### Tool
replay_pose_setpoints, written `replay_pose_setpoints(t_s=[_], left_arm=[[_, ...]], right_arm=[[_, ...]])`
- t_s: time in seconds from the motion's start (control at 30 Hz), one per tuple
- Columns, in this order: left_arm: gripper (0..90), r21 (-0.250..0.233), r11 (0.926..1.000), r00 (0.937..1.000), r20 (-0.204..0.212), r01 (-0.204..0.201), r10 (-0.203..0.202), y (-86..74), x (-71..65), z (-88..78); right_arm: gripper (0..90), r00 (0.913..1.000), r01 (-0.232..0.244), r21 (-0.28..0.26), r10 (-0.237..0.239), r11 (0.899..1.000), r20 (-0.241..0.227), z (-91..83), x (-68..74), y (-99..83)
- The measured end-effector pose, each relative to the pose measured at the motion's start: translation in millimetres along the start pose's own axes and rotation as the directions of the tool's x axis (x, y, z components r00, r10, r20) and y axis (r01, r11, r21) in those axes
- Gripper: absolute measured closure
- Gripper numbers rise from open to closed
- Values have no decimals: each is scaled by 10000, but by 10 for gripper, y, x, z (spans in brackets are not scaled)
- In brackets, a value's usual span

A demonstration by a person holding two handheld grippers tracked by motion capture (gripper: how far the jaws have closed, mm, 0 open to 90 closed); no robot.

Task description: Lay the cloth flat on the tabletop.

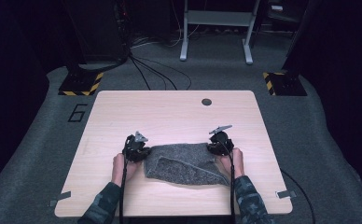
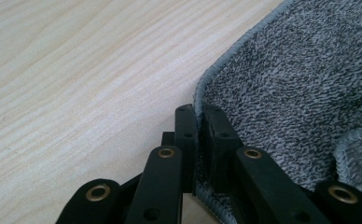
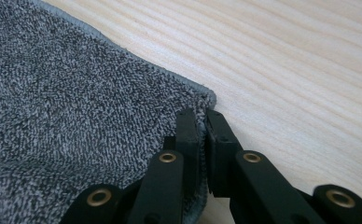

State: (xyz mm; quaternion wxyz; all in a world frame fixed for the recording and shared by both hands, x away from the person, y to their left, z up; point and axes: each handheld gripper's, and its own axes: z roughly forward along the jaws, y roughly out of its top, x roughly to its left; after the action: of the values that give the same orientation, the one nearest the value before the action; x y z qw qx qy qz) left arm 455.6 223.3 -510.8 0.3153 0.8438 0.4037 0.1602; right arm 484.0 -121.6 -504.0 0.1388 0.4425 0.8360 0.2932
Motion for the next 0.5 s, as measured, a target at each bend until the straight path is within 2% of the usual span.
replay_pose_setpoints(t_s=[0.03,0.07,0.2,0.23,0.3,0.37,0.43,0.47,0.5], left_arm=[[849,-39,10000,10000,-25,17,-17,-2,-4,0],[849,-98,9999,9999,115,88,-87,-7,2,-21],[849,-275,9996,9996,244,110,-103,-12,9,-106],[849,-484,9987,9996,251,173,-161,-9,-2,-143],[849,-631,9979,9996,273,121,-103,-2,-19,-197],[849,-794,9968,9990,451,110,-74,10,-38,-270],[849,-884,9961,9983,589,83,-30,16,-63,-324],[849,-904,9958,9979,646,163,-105,14,-80,-331],[848,-820,9966,9975,713,72,-14,7,-89,-340]], right_arm=[[855,10000,9,-12,-9,10000,-79,-16,-1,-2],[855,9998,-85,-258,80,9996,-195,-80,0,-5],[854,9997,-109,-663,95,9977,-215,-204,15,-11],[855,9997,-52,-855,32,9963,-239,-318,46,-17],[854,9998,-24,-909,4,9959,-217,-366,66,-21],[854,9995,263,-1035,-280,9943,-145,-460,92,-29],[855,9995,244,-1127,-263,9933,-153,-550,142,-54],[855,9992,359,-1154,-378,9927,-147,-567,143,-62],[854,9989,361,-1116,-391,9931,-241,-593,159,-76]])
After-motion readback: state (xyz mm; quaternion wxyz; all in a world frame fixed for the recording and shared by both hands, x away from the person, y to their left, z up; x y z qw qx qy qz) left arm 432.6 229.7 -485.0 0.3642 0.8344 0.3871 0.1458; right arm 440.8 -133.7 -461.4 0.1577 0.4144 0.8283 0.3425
